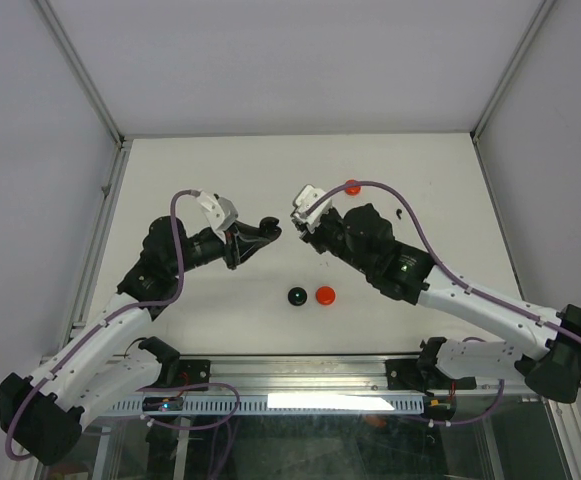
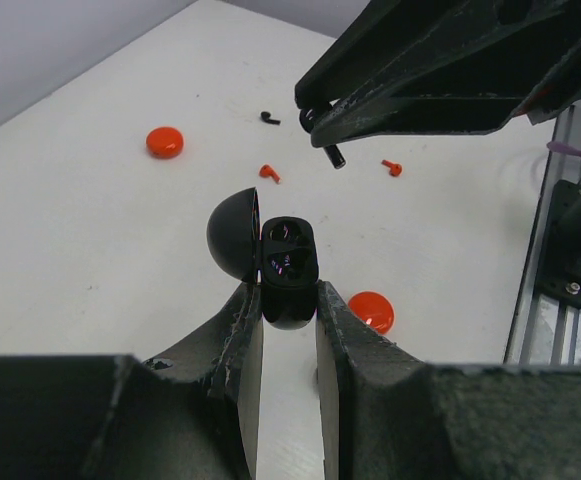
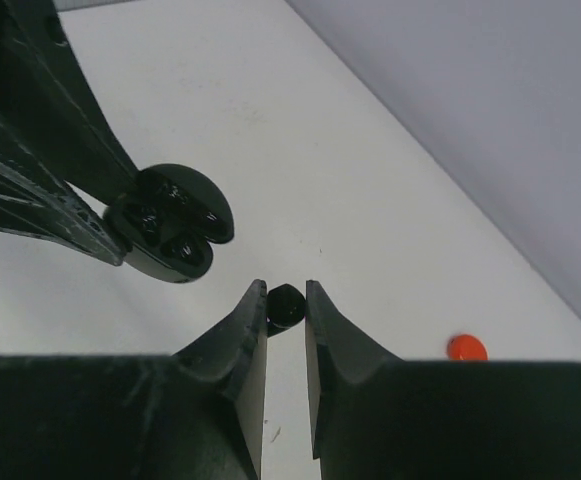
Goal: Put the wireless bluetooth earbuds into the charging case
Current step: Place the earbud in the charging case.
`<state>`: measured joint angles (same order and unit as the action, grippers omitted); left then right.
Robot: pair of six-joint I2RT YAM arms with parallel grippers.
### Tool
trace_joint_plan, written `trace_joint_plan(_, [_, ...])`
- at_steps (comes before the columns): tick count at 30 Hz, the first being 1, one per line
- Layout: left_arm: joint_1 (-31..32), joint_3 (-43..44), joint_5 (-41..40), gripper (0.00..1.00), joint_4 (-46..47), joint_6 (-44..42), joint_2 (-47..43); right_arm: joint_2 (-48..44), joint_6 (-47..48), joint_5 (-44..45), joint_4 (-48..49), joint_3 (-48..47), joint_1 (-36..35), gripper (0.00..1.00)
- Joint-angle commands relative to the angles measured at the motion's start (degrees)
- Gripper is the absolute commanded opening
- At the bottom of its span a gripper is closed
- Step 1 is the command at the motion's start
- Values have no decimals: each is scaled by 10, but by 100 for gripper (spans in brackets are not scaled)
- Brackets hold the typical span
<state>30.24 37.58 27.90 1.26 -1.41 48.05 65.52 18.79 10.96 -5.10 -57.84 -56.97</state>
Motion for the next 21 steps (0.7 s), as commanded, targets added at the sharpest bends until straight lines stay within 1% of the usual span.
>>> trace_joint_plan(1, [-7,-1,68,0,101,-1,-3,-39,70,-18,113,16,-24,15])
trace_joint_plan(6, [-7,8,102,0,138,-5,11,-63,116,-39,163,43,-47,15])
trace_joint_plan(10, [-7,7,130,0,145,-13,11,-71,147,-43,190,53,-68,15])
trace_joint_plan(16, [-8,-17,130,0,166,0,-16,-64,189,-37,206,60,-98,14])
trace_joint_plan(21, [-7,-21,130,0,172,23,-26,-62,218,-8,252,83,-116,14])
